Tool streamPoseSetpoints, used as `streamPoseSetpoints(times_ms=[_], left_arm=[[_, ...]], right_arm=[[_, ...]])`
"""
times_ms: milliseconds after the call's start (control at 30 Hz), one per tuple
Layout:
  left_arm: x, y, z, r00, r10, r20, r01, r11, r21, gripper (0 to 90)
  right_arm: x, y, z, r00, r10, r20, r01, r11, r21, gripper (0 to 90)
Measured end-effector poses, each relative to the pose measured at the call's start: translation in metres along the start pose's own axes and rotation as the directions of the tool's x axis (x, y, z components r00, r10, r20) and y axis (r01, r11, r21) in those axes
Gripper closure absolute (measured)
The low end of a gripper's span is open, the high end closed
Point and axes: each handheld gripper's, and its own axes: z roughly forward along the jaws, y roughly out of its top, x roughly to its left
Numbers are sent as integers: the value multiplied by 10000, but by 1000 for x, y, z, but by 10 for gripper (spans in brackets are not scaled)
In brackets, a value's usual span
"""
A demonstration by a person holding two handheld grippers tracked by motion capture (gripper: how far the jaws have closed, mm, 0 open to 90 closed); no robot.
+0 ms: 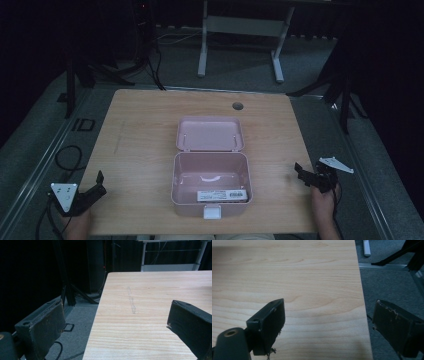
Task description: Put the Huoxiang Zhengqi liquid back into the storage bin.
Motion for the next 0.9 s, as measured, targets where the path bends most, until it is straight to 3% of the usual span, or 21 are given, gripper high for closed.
streamPoseSetpoints(times_ms=[267, 633, 900], left_arm=[[1, 0, 0, 10000, -62, 27, 62, 10000, -16, 16], [1, 0, -1, 10000, -89, 27, 89, 10000, -4, 16], [2, 0, -1, 9999, -122, 33, 122, 9999, -12, 16]], right_arm=[[-6, -1, 0, 9984, 328, -453, -346, 9986, -397, 124], [-9, 2, 4, 9977, 471, 486, -473, 9989, 34, 125], [-8, 2, 6, 9981, 339, 519, -351, 9991, 221, 126]])
